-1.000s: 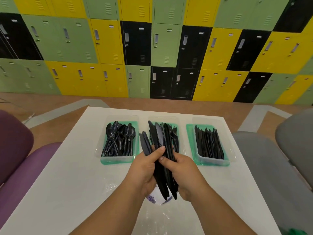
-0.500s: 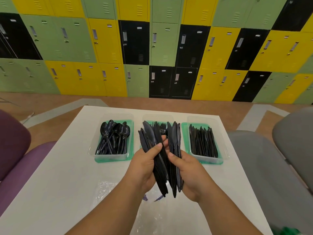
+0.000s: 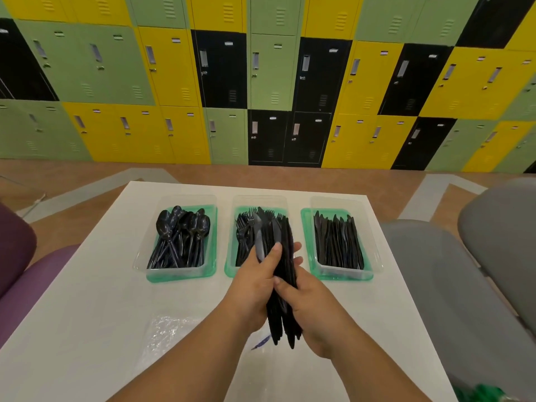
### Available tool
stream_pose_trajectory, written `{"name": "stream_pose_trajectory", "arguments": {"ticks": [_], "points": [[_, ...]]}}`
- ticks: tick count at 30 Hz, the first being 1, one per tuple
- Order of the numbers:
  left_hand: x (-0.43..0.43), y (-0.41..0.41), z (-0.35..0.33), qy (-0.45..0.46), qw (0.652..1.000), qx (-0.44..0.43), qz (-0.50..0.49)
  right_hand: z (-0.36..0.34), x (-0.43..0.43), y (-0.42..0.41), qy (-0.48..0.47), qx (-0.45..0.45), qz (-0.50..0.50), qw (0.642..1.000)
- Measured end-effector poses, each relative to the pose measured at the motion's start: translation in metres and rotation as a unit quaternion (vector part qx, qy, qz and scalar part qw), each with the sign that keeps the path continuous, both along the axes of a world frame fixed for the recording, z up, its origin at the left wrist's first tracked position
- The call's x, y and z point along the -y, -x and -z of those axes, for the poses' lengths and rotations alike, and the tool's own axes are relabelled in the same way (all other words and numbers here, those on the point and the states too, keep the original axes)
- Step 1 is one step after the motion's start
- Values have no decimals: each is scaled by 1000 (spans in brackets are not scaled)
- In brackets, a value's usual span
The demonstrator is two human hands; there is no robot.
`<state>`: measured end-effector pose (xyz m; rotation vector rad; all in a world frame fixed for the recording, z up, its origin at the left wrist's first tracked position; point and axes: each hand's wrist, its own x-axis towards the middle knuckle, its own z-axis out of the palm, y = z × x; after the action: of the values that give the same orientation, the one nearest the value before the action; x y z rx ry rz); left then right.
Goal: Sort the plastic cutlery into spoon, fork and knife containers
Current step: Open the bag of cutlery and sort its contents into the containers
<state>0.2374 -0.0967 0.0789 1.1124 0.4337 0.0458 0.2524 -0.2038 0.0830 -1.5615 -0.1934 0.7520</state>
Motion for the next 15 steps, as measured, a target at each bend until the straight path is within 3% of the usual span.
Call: {"name": "stream_pose_trajectory", "arguments": {"ticks": [8, 15], "points": [[17, -30, 1, -37, 999, -26, 20, 12, 11, -23, -21, -31, 23, 999], [26, -69, 5, -71, 991, -102, 48, 8, 25, -69, -1, -11, 75, 997]]}}
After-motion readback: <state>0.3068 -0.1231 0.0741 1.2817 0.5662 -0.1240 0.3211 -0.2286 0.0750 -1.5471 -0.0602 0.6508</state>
